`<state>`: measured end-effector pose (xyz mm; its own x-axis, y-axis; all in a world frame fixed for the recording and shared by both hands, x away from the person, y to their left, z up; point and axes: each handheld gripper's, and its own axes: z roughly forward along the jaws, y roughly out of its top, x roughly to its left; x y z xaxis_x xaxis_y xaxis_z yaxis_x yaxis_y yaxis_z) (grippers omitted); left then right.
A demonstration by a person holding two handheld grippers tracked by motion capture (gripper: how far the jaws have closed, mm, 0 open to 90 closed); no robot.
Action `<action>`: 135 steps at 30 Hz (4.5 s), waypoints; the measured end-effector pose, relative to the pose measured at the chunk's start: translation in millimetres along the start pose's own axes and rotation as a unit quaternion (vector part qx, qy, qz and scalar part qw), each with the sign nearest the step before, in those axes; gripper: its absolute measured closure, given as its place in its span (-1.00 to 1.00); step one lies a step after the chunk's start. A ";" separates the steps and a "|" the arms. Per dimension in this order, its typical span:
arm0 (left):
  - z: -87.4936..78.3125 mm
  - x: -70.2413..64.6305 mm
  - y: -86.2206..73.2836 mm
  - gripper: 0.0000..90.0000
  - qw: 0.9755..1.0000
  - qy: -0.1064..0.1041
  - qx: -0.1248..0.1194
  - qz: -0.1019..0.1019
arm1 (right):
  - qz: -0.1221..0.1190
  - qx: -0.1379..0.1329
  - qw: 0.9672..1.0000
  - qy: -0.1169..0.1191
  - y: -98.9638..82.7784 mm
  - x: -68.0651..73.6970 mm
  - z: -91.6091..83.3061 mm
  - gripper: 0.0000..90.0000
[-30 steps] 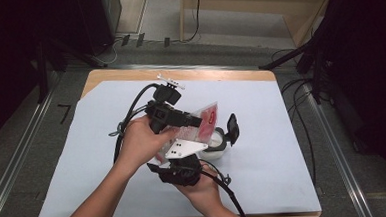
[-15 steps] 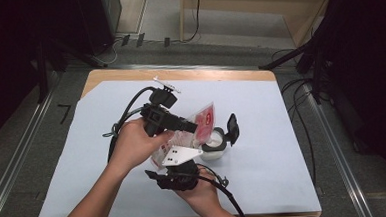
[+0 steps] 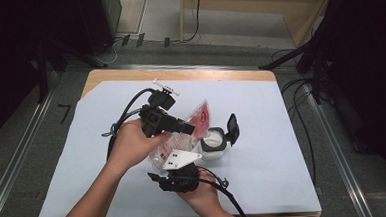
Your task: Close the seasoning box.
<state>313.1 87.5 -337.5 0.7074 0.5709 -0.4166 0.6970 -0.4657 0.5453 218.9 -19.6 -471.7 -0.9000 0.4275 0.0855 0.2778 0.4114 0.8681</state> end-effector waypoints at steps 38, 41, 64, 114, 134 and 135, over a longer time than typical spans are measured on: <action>-30.8 2.9 -11.7 0.84 0.999 0.010 -0.043 0.028 | -0.026 0.008 0.999 -0.044 0.0 -8.9 -4.8 0.30; -34.7 4.1 -12.5 0.85 0.998 0.007 -0.053 0.026 | -0.028 0.005 0.998 -0.051 0.3 -10.4 -6.3 0.29; -57.4 10.8 -21.7 0.91 0.996 0.001 -0.057 0.067 | 0.094 0.020 0.993 -0.061 -5.2 -57.3 -13.3 0.31; -26.8 114.5 -32.3 0.99 0.990 0.088 -0.107 -0.016 | 0.123 0.070 0.990 -0.003 -11.8 -61.4 -10.9 0.18; -32.7 123.0 -65.3 0.93 0.989 0.081 -0.127 0.010 | 0.102 0.044 0.994 -0.015 -0.6 -67.3 -27.6 0.16; -33.6 123.0 -67.2 0.91 0.989 0.080 -0.128 0.011 | 0.102 0.044 0.994 -0.014 0.6 -66.9 -28.4 0.16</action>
<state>349.4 211.7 -401.0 0.6797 0.6721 -0.2939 0.6155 -0.3046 0.7269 269.8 -70.8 -463.0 -0.8123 0.5316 0.2400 0.4831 0.3828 0.7874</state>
